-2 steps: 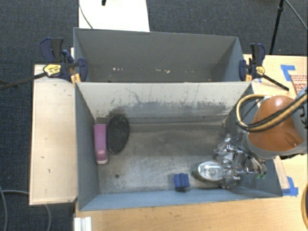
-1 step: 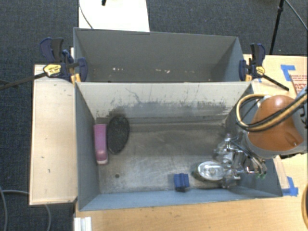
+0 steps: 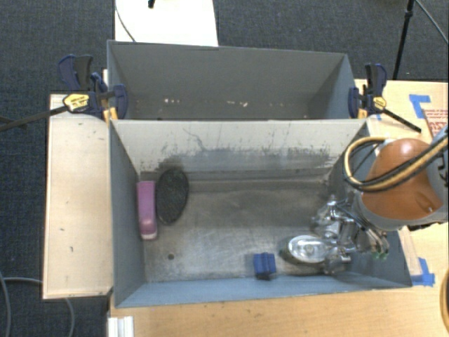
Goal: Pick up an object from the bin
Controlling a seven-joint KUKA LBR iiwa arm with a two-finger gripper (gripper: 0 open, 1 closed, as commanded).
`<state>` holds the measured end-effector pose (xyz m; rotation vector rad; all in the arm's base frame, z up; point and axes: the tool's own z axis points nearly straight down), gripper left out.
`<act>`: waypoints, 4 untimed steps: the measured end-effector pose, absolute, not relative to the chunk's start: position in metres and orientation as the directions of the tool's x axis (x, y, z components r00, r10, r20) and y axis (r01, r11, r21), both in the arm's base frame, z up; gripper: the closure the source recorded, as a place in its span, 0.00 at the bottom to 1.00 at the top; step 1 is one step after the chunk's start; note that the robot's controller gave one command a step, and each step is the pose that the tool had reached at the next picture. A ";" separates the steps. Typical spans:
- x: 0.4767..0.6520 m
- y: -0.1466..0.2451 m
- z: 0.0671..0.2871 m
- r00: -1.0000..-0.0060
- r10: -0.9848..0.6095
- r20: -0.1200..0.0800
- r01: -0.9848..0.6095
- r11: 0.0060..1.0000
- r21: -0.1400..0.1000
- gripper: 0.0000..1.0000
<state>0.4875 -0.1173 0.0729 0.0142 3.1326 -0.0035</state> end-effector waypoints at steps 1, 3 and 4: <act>0.489 -0.117 0.073 -1.000 0.002 -0.011 0.002 1.000 -0.003 0.00; 0.492 -0.117 0.084 -1.000 -0.009 -0.009 -0.009 1.000 -0.002 1.00; 0.494 -0.117 0.101 -1.000 -0.013 -0.009 -0.013 1.000 -0.002 1.00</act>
Offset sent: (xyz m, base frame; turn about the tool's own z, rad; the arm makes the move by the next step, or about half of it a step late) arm 0.0000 0.0000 0.0000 0.0000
